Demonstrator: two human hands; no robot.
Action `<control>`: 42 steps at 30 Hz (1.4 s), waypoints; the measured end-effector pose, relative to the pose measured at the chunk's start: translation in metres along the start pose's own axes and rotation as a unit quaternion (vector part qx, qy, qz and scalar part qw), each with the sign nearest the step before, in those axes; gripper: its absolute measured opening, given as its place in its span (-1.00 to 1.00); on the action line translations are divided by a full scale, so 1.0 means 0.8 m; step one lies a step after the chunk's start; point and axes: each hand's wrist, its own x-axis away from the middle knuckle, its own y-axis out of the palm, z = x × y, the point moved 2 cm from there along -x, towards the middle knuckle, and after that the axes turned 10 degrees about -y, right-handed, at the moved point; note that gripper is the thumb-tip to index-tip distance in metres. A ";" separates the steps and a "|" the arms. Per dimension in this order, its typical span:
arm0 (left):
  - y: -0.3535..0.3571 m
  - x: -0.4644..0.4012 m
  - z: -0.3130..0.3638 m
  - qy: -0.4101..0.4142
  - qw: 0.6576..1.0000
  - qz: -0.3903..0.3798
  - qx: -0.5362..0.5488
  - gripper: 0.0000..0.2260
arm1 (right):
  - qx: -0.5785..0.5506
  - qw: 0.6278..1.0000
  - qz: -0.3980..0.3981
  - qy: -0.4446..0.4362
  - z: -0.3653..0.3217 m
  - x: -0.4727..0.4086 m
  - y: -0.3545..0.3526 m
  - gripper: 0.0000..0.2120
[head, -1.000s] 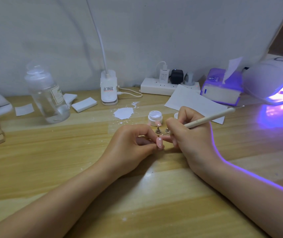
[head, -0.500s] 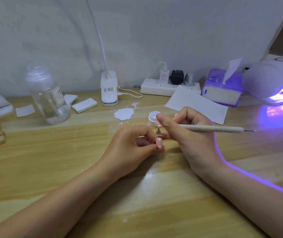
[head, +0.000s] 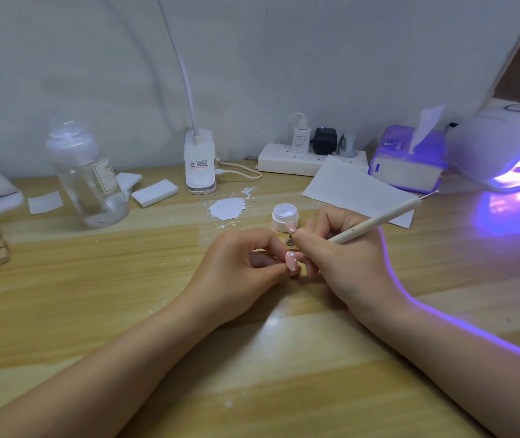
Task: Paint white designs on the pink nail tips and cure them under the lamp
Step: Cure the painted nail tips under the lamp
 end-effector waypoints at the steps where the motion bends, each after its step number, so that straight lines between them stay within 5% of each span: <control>1: 0.000 0.000 0.000 0.000 1.000 0.000 -0.002 -0.86 | 0.003 1.000 0.000 -0.001 0.001 0.000 0.000 -0.64; 42: 0.000 0.000 0.002 0.001 1.000 -0.007 0.003 -0.86 | -0.010 1.000 -0.002 0.005 -0.001 -0.001 0.003 -0.64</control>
